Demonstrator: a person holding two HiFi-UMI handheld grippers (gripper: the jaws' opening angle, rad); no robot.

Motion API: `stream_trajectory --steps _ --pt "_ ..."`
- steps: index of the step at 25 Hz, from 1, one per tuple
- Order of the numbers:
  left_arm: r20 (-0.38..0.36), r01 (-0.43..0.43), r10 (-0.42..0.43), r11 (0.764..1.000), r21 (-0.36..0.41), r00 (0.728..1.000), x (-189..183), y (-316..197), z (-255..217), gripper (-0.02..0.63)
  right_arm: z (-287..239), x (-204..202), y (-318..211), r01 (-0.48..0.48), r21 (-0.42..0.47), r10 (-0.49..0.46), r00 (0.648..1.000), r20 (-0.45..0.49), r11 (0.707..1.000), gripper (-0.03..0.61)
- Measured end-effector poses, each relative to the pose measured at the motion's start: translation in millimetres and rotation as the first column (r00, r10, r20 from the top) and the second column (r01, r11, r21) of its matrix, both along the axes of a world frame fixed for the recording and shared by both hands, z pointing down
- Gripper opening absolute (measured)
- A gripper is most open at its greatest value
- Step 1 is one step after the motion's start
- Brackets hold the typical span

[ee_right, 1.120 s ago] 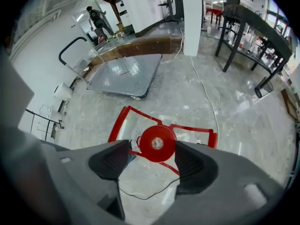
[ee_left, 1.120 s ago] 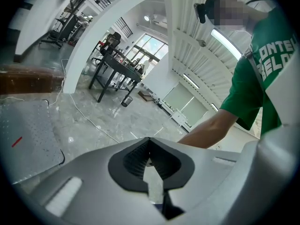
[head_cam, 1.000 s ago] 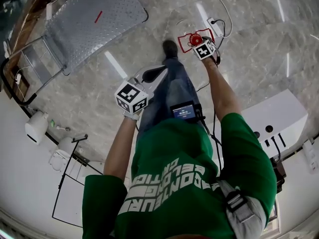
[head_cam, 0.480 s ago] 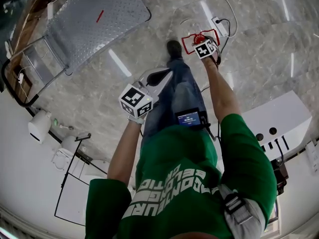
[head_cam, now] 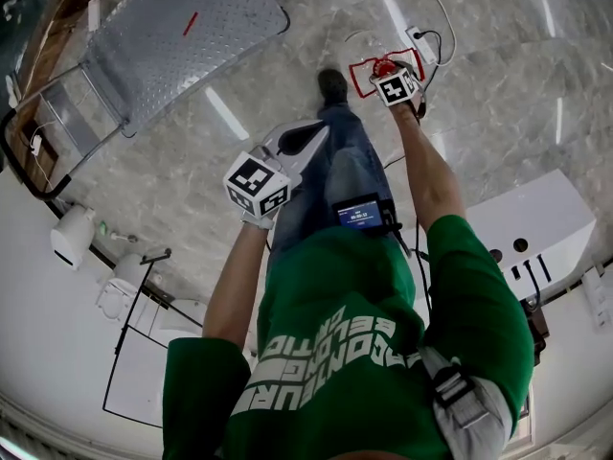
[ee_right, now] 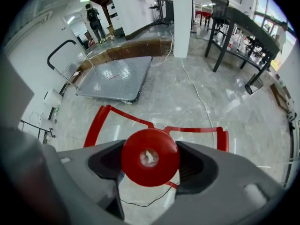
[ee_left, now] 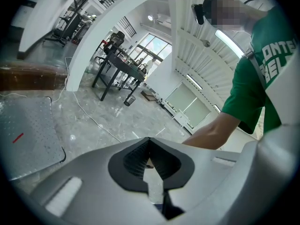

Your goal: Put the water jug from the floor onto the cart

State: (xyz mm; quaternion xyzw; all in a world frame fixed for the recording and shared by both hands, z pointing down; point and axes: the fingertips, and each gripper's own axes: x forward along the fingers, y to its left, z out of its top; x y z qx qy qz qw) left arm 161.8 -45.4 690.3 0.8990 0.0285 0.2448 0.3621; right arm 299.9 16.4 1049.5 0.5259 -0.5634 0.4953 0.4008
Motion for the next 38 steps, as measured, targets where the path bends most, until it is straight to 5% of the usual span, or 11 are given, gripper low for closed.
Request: stream_trajectory --steps 7,19,27,32,38 --pt "-0.047 0.072 -0.069 0.995 0.074 0.997 0.7 -25.7 -41.9 0.009 -89.7 11.4 -15.7 0.081 0.107 -0.078 0.996 -0.032 0.991 0.299" --pt "-0.114 0.184 -0.164 0.963 0.196 0.980 -14.8 -64.4 -98.7 0.009 -245.6 42.6 -123.6 0.218 0.385 -0.183 0.975 -0.126 0.897 0.299" --pt "-0.171 0.364 -0.329 0.896 0.254 0.929 -59.2 -111.8 -128.0 0.009 -334.0 25.0 -206.7 0.382 0.501 -0.323 0.924 -0.204 0.776 0.299" --pt "-0.216 0.483 -0.436 0.832 0.273 0.874 -100.5 -149.3 -139.9 0.009 -385.7 -8.3 -262.5 0.466 0.559 -0.413 0.882 -0.228 0.686 0.299" --pt "-0.247 0.556 -0.501 0.783 0.278 0.830 -155.1 -185.5 -146.2 0.009 -426.8 -55.3 -318.9 0.448 0.626 -0.433 0.881 -0.189 0.638 0.299"
